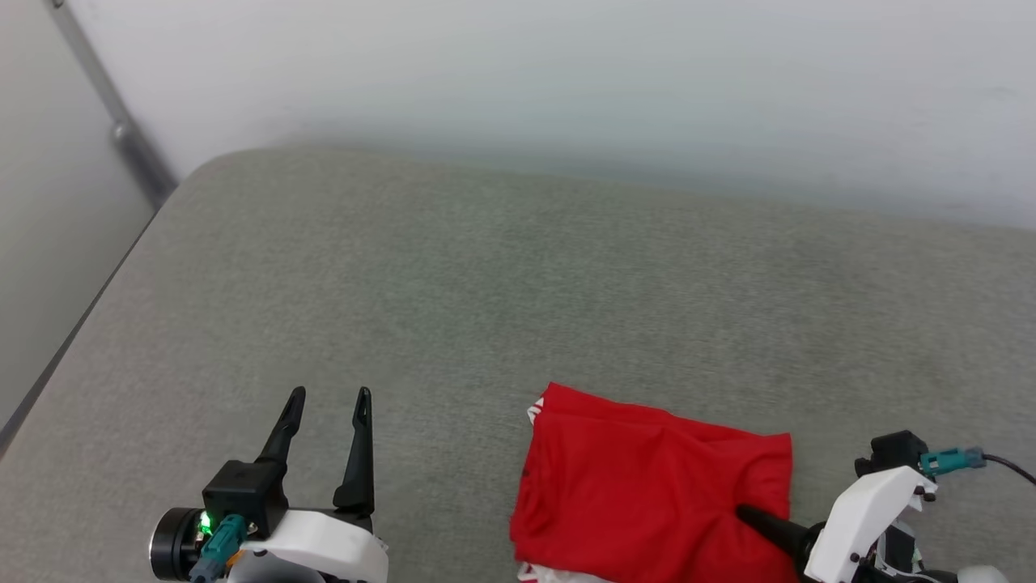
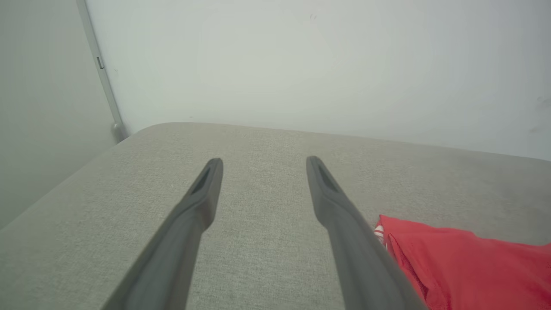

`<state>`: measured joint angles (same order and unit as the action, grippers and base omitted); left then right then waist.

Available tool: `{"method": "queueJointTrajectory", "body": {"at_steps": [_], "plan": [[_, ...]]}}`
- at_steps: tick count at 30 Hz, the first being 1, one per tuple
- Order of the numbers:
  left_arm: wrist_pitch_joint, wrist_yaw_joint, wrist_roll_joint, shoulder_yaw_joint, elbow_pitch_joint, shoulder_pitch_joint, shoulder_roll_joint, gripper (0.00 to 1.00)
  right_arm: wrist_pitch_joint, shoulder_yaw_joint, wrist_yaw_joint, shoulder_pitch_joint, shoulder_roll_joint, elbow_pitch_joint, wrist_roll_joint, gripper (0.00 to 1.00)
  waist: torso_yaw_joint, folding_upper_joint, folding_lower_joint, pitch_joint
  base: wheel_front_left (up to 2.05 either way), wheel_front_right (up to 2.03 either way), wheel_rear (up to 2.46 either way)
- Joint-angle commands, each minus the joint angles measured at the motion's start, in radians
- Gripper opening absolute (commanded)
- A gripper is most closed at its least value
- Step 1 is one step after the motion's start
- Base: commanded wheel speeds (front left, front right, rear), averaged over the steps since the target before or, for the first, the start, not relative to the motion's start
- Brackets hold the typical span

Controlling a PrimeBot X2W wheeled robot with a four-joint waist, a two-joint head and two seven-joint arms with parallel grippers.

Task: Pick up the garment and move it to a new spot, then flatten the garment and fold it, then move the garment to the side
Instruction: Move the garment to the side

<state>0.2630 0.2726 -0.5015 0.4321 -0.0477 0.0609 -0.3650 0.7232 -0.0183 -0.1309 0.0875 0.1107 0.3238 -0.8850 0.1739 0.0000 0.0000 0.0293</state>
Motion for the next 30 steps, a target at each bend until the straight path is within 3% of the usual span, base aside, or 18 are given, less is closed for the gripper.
{"method": "queueJointTrajectory", "body": {"at_steps": [1,10,18,23,30], "plan": [[0.002,-0.002,0.005,-0.003,0.003,-0.009,-0.004,1.0,-0.012,0.005,0.0,0.013,0.014,-0.001,0.019,0.0,-0.03,0.0,0.0,-0.021,0.0,0.0,0.0],[0.002,-0.002,0.002,0.0,0.03,-0.02,0.01,1.0,-0.074,0.102,0.0,0.104,0.142,0.023,0.319,0.0,-0.217,0.0,0.0,-0.017,0.0,0.0,0.0],[0.002,-0.035,0.028,0.016,0.07,0.05,0.024,1.0,-0.112,0.134,0.0,0.249,0.216,0.083,0.447,0.0,-0.405,0.0,0.0,0.112,0.0,0.0,0.0],[-0.004,-0.07,0.061,0.036,0.098,0.143,0.016,1.0,-0.184,0.097,0.001,0.368,0.258,0.14,0.51,0.0,-0.501,0.0,0.0,0.248,0.0,0.0,0.0],[-0.04,-0.111,0.098,0.053,0.13,0.271,-0.016,1.0,-0.334,-0.022,0.0,0.519,0.289,0.218,0.624,0.0,-0.539,0.0,0.0,0.406,0.0,0.0,0.0]]}}
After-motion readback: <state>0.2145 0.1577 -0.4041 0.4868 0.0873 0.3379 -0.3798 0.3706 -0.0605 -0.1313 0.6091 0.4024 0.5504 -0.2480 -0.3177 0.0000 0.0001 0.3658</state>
